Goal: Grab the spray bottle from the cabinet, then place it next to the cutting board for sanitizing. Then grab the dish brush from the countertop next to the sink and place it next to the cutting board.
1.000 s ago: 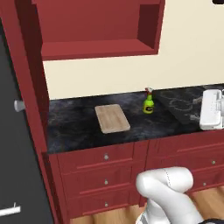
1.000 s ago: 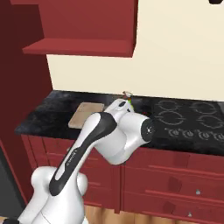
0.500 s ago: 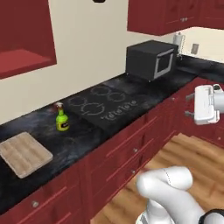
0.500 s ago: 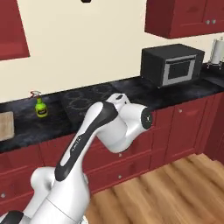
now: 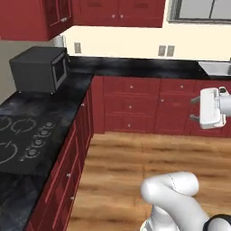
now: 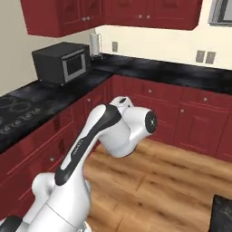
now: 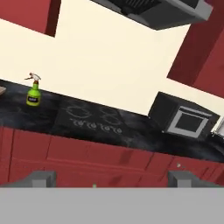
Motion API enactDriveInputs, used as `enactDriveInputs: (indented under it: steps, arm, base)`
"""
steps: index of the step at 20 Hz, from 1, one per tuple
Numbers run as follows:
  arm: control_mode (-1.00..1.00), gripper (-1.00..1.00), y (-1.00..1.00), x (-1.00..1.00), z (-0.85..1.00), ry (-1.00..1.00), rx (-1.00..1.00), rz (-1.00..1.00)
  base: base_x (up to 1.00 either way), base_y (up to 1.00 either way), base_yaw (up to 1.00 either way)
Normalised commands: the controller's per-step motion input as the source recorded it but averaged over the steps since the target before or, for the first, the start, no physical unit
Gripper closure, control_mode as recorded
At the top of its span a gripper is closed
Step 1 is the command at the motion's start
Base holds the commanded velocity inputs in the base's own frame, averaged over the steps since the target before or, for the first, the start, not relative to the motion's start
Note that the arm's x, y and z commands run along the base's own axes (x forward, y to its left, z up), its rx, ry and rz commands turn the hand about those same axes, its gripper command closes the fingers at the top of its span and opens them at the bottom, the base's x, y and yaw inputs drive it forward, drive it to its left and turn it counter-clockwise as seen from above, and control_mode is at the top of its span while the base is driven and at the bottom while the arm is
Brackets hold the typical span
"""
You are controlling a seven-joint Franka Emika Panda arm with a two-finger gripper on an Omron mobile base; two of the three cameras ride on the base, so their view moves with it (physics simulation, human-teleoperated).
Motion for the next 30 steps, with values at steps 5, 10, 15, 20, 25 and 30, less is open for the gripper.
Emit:
enactDriveInputs:
  steps: [5,10,15,20,25,30]
  arm:
    - [1.0,-1.0,0.0,0.0,0.0,0.0,0.0,0.0]
    - [1.0,-1.0,0.0,0.0,0.0,0.0,0.0,0.0]
    - [1.0,-1.0,0.0,0.0,0.0,0.0,0.0,0.0]
    - [1.0,-1.0,0.0,0.0,0.0,0.0,0.0,0.0]
    - [1.0,-1.0,0.0,0.0,0.0,0.0,0.0,0.0]
    - [1.0,-1.0,0.0,0.0,0.0,0.0,0.0,0.0]
  base:
    - [0.34,0.02,-0.83]
    - [1.0,0.39,-0.32]
    - [1.0,0.11,-0.19]
    - [1.0,0.15,-0.18]
    - [1.0,0.06,-0.17]
    - [1.0,-0.13,-0.07]
